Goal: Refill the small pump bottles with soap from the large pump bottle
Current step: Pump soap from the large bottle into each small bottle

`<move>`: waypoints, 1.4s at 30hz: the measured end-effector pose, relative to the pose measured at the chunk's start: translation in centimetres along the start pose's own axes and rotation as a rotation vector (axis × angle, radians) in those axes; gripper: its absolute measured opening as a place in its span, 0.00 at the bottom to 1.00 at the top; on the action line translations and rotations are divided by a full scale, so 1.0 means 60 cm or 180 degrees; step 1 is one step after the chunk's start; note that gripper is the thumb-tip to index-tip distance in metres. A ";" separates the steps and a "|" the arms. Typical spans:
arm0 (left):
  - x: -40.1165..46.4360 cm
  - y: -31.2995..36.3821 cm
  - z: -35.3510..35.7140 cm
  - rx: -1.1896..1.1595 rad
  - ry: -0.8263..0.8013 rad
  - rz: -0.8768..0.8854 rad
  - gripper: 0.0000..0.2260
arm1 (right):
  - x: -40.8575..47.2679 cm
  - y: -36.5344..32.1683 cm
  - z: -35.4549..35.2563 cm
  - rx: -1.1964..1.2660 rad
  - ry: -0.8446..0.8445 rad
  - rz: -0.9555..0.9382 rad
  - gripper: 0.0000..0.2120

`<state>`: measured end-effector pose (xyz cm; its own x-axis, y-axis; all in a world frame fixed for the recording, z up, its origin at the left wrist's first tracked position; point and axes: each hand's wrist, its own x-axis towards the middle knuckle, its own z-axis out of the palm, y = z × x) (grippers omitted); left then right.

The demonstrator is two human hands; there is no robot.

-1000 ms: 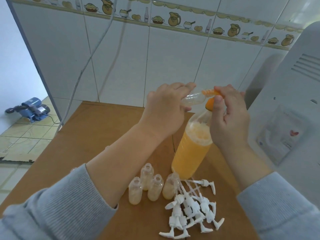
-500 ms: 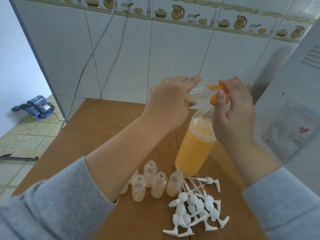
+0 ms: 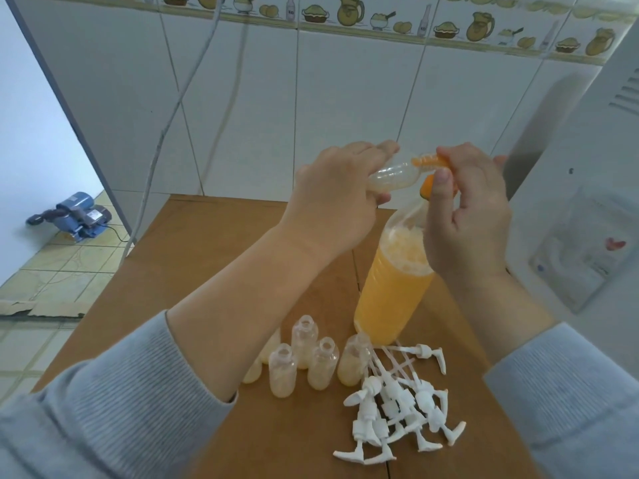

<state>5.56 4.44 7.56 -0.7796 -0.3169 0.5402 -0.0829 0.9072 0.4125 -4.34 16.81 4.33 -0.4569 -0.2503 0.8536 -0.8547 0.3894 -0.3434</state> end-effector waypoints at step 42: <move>0.003 0.008 -0.002 0.0288 0.0019 0.0045 0.23 | 0.002 0.001 0.005 -0.0140 0.0104 -0.0058 0.18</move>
<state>5.46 4.79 7.97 -0.7774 -0.3053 0.5499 -0.1280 0.9328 0.3370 -4.52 16.53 4.30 -0.4324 -0.2288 0.8722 -0.8508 0.4238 -0.3107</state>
